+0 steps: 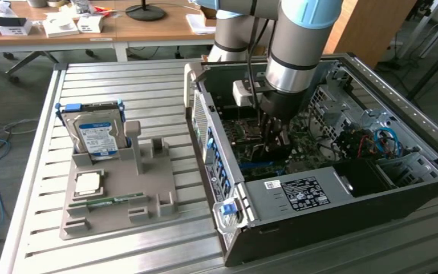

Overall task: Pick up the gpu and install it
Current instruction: 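Insert the gpu into the slot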

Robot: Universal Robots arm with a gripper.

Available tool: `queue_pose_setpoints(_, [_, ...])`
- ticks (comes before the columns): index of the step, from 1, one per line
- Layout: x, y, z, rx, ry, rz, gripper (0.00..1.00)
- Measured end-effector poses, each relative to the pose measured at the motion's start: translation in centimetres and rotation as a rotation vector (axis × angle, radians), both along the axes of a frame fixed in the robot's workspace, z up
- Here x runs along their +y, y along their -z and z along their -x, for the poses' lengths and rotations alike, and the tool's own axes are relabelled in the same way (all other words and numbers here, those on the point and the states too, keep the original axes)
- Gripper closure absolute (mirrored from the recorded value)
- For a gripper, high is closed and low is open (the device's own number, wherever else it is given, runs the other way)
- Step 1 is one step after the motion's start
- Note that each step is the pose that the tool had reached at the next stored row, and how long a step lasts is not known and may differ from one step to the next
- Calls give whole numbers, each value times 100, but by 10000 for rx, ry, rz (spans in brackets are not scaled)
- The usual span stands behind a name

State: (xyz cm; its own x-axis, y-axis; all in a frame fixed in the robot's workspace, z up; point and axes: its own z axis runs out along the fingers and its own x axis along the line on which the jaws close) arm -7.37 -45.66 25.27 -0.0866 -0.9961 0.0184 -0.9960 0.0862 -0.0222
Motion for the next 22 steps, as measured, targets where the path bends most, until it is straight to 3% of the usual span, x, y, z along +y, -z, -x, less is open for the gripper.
queue_pose_setpoints(22, [0,1,0,0,-154,-1,74])
